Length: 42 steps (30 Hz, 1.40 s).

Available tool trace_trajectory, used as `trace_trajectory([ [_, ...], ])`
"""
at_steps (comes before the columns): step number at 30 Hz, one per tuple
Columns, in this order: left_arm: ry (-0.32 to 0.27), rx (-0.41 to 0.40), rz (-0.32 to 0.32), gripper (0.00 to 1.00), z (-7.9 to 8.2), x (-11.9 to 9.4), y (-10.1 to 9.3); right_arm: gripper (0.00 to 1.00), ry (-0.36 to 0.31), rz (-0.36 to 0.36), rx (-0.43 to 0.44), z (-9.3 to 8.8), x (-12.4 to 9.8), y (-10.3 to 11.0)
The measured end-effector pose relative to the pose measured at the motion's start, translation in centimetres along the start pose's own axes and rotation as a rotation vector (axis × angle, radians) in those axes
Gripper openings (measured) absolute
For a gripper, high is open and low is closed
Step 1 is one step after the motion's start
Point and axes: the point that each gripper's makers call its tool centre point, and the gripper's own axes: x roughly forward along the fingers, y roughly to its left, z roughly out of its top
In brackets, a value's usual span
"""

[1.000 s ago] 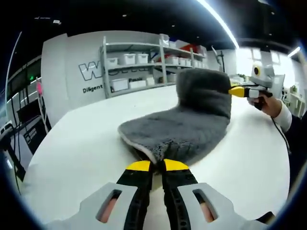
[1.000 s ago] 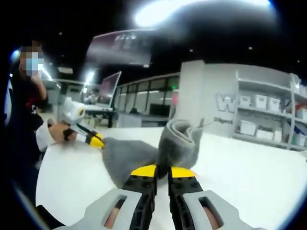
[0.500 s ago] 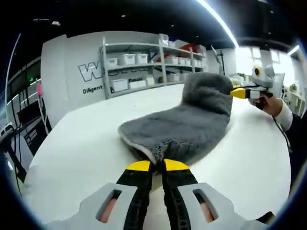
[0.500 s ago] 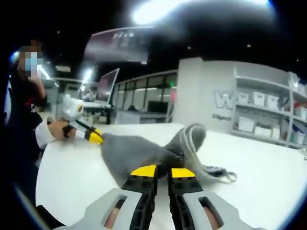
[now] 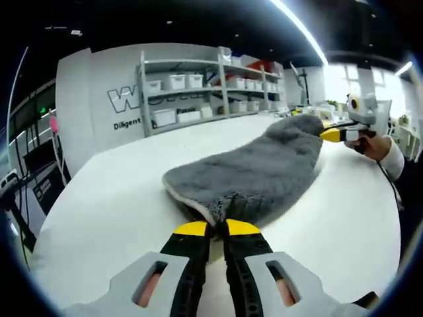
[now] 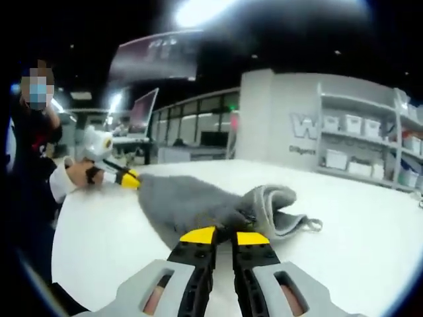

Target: Open the folded towel by lifting each exposed corner and separating the folded layers until the towel lies flat within the target outline without major curled edges

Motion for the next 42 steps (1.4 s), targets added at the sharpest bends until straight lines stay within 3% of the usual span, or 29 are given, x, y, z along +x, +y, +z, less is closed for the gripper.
trace_trajectory([
  [9, -0.003, 0.001, -0.002, 0.08, 0.1, 0.1, 0.2, 0.09, 0.015, -0.026, -0.007, -0.4, -0.3, -0.7],
  [23, -0.009, 0.021, 0.006, 0.09, 0.3, 0.0, 0.2, 0.14, -0.038, -0.181, -0.016, 0.3, -2.4, -4.6],
  [29, -0.008, 0.025, 0.007, 0.09, 0.3, 0.1, 0.1, 0.14, -0.030, -0.210, -0.077, 0.6, -2.3, -4.7],
  [35, -0.006, 0.029, 0.007, 0.09, 0.3, 0.1, 0.4, 0.10, -0.100, -0.226, -0.074, 1.8, -3.0, -5.2],
  [42, -0.004, 0.034, 0.008, 0.09, 0.2, 0.2, 0.4, 0.04, -0.105, -0.215, -0.119, 2.3, -2.7, -4.7],
])
